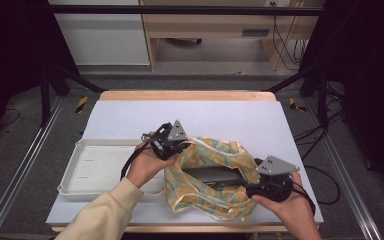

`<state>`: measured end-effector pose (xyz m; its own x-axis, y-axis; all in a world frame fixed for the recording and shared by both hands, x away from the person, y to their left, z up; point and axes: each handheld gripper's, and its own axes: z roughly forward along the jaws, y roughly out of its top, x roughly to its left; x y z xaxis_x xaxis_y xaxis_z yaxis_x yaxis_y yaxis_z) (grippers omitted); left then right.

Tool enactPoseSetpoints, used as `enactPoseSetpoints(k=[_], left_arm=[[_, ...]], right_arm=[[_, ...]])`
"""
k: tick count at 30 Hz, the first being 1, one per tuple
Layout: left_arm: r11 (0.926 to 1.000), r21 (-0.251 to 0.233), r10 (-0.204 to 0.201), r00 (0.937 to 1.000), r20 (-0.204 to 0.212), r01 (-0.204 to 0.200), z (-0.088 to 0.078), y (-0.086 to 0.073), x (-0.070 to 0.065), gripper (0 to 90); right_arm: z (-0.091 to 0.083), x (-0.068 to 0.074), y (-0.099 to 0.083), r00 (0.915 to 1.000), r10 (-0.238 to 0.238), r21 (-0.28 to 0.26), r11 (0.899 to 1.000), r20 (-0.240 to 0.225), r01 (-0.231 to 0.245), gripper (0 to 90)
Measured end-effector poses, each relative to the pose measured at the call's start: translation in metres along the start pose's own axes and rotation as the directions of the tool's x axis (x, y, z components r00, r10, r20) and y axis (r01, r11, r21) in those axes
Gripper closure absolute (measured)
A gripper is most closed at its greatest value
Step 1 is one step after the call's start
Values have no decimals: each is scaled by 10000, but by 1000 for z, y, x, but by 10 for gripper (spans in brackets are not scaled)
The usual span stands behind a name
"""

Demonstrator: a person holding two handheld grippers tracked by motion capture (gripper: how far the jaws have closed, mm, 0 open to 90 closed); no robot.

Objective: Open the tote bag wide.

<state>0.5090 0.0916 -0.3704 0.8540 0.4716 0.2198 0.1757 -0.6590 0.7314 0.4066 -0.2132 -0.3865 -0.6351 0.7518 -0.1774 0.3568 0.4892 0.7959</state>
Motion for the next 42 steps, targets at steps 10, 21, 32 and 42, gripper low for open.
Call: enactPoseSetpoints(k=[10, 21, 32, 42], left_arm=[[9996, -287, -27, 10000, -32, 26, -8, 10, 5, 900], [9990, -439, 99, 9999, 30, -98, -16, -8, -14, 522], [9989, -68, -463, 9984, -337, 460, -36, -30, -13, 323], [9860, 1533, -681, 9976, 151, 650, -12, -51, -10, 822]], right_arm=[[64, -29, 4, 9940, 843, 1150, 9905, -692, -760, 767], [59, -37, 3, 9899, 1406, 578, 9885, -157, -1395, 896], [57, -37, 2, 9896, 1437, 491, 9885, -122, -1429, 894], [55, -37, 5, 9884, 1515, 365, 9878, -26, -1513, 718]])
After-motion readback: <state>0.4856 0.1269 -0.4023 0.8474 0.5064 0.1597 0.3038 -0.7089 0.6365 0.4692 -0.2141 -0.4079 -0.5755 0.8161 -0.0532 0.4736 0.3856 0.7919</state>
